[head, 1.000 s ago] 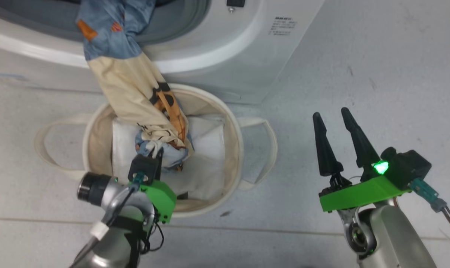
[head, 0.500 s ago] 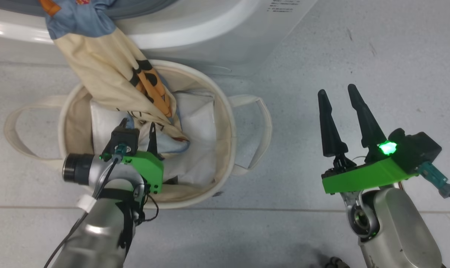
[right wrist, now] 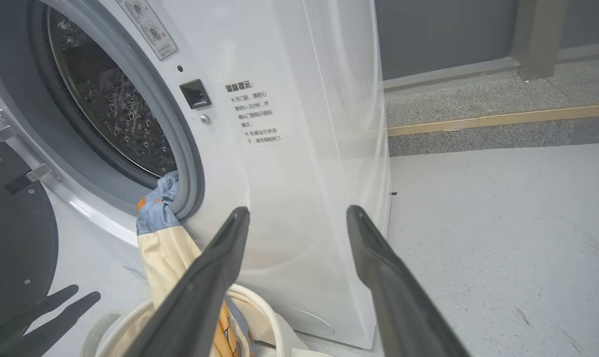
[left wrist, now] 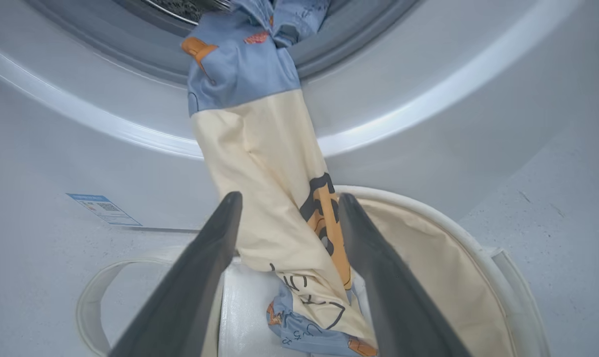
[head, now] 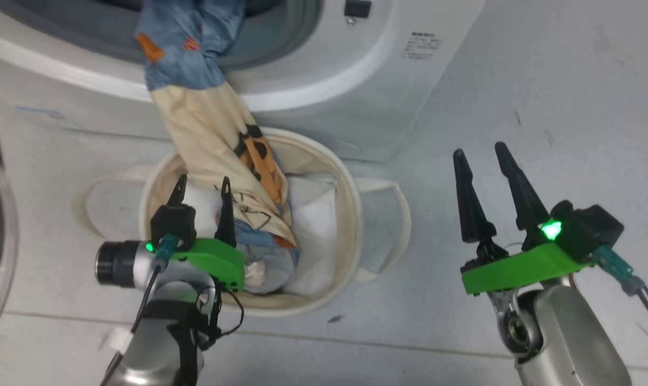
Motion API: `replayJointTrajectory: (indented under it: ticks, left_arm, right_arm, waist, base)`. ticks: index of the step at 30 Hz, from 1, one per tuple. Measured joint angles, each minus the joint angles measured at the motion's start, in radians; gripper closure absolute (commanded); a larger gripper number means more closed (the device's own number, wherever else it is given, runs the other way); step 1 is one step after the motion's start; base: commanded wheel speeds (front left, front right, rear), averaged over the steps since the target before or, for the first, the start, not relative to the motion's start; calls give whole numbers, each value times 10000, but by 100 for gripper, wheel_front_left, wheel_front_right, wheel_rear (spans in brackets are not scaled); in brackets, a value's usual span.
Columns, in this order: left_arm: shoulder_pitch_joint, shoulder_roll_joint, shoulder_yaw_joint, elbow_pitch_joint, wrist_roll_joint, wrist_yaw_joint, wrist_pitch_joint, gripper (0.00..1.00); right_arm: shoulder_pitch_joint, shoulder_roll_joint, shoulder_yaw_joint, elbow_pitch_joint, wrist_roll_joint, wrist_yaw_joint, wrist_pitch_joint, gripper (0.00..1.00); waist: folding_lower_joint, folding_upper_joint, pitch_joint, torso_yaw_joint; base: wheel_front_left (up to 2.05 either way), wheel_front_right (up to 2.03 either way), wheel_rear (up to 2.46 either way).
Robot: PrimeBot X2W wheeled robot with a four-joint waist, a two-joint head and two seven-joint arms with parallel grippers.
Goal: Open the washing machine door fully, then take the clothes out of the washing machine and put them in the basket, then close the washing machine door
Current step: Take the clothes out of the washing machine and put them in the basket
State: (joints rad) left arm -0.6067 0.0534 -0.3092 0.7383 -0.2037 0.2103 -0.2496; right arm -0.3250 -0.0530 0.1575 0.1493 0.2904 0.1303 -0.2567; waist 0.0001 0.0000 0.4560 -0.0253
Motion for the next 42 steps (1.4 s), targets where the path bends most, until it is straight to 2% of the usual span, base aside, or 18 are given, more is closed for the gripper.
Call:
replayJointTrajectory:
  ticks: [11,21,30,42]
  left_arm:
    - [2395,40,339,-3768,533,63,-2,0]
    - [4194,59,359,-6357,988,6,-4,0]
    - [5236,192,414,-6527,1126,-157,-63,0]
    - [5292,203,485,-6084,1139,-255,-63,0]
  right_arm:
    - [732,2,31,42,13,0,0,0]
    - [1334,2,50,265,263,0,0,0]
    - [1808,4,-36,477,721,0,0,0]
    - [1868,6,31,516,721,0,0,0]
  waist:
    - [0,0,-1420,577]
    - [-1,0,-2644,645]
    - [-1,0,-3488,473]
    - [-1,0,-3647,369]
  base:
    - [0,0,0]
    - [0,0,0]
    - [0,0,0]
    - [0,0,0]
